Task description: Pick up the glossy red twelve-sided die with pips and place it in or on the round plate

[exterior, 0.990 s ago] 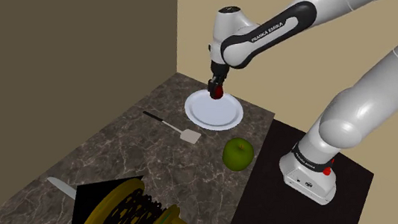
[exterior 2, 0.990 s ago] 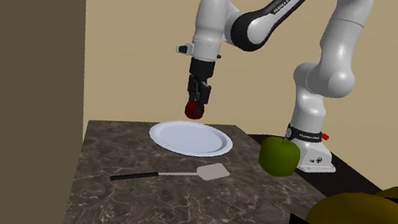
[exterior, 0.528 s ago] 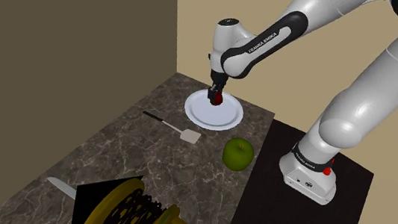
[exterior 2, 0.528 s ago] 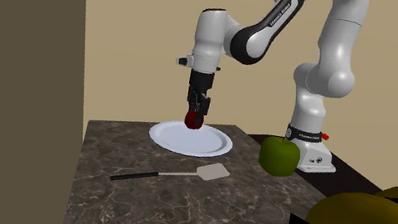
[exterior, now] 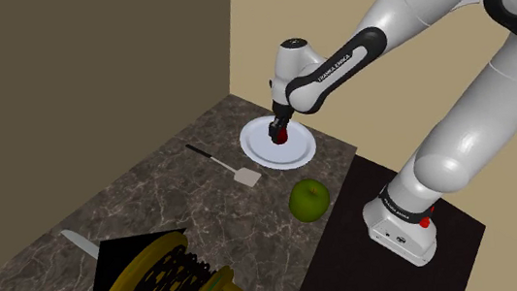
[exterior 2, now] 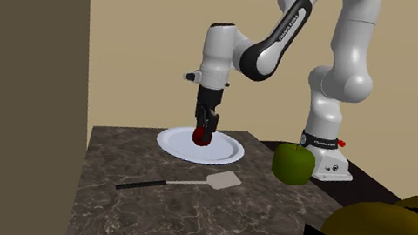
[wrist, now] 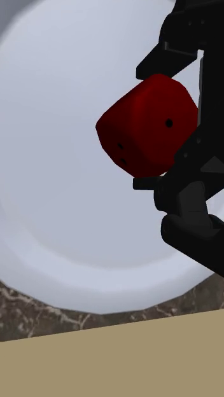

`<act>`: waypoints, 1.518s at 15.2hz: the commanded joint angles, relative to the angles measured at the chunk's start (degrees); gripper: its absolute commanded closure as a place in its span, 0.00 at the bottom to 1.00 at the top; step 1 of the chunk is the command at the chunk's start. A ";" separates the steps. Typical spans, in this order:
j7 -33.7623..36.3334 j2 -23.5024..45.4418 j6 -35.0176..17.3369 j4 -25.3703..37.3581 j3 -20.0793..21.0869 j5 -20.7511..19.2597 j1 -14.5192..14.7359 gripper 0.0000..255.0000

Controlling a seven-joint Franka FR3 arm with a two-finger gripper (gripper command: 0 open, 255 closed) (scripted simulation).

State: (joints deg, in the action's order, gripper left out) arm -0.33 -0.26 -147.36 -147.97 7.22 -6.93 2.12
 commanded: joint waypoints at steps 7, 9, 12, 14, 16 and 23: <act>0.06 0.23 -0.27 0.00 -0.02 -0.11 -0.02 0.00; 0.06 0.23 -0.27 0.00 -0.02 -0.11 -0.02 0.00; -0.52 -1.68 1.87 0.27 0.11 0.72 0.10 0.00; -1.46 -5.26 6.21 1.08 0.25 2.07 0.38 0.00; -1.76 -6.57 7.92 1.50 0.25 2.51 0.52 0.00; -1.76 -6.57 7.92 1.51 0.24 2.50 0.53 0.00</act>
